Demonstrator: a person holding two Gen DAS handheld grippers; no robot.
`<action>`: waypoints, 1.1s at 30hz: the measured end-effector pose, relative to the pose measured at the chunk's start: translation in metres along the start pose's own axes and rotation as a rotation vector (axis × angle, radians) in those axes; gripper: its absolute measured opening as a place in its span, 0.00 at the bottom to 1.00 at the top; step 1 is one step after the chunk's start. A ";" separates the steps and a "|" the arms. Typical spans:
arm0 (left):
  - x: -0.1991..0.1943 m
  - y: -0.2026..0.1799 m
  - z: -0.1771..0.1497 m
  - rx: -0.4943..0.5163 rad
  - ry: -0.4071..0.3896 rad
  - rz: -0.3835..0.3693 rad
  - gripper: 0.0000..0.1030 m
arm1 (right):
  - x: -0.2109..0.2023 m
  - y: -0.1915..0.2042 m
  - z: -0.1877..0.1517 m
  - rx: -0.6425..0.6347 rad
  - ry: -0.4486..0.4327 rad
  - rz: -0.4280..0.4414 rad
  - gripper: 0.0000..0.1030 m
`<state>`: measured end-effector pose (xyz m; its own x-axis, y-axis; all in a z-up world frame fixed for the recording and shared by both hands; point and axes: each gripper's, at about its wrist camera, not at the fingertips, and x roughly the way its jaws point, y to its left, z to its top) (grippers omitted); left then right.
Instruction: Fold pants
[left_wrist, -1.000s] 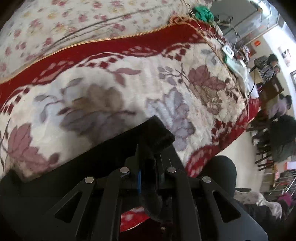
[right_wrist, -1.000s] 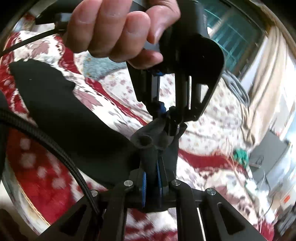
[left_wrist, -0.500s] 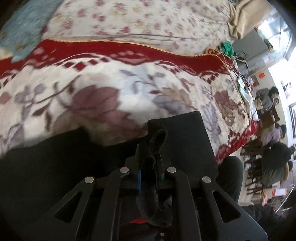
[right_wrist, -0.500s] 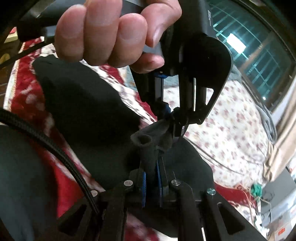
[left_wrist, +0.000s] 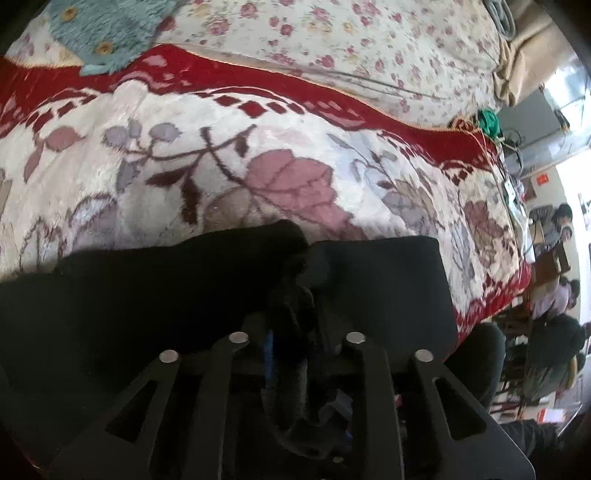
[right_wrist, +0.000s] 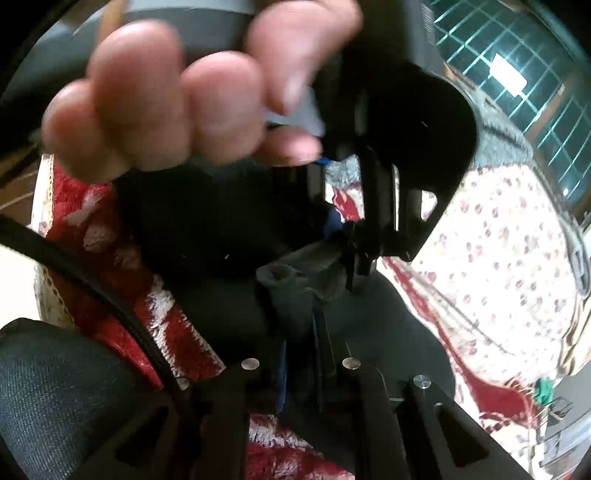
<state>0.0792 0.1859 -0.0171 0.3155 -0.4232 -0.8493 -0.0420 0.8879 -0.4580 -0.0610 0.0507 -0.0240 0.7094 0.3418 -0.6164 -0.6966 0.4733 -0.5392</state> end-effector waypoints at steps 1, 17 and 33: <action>-0.001 0.002 0.000 -0.013 -0.002 -0.003 0.23 | 0.000 -0.001 -0.001 0.002 -0.001 0.009 0.10; -0.047 -0.045 -0.051 -0.154 -0.343 -0.281 0.55 | -0.121 -0.028 -0.106 0.143 -0.336 0.058 0.47; 0.013 -0.010 -0.097 -0.403 -0.370 -0.179 0.27 | -0.011 -0.204 -0.127 0.263 -0.270 0.543 0.47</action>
<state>-0.0081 0.1540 -0.0494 0.6589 -0.4048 -0.6341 -0.2922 0.6390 -0.7115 0.0593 -0.1523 0.0200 0.2908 0.7633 -0.5768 -0.9377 0.3473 -0.0131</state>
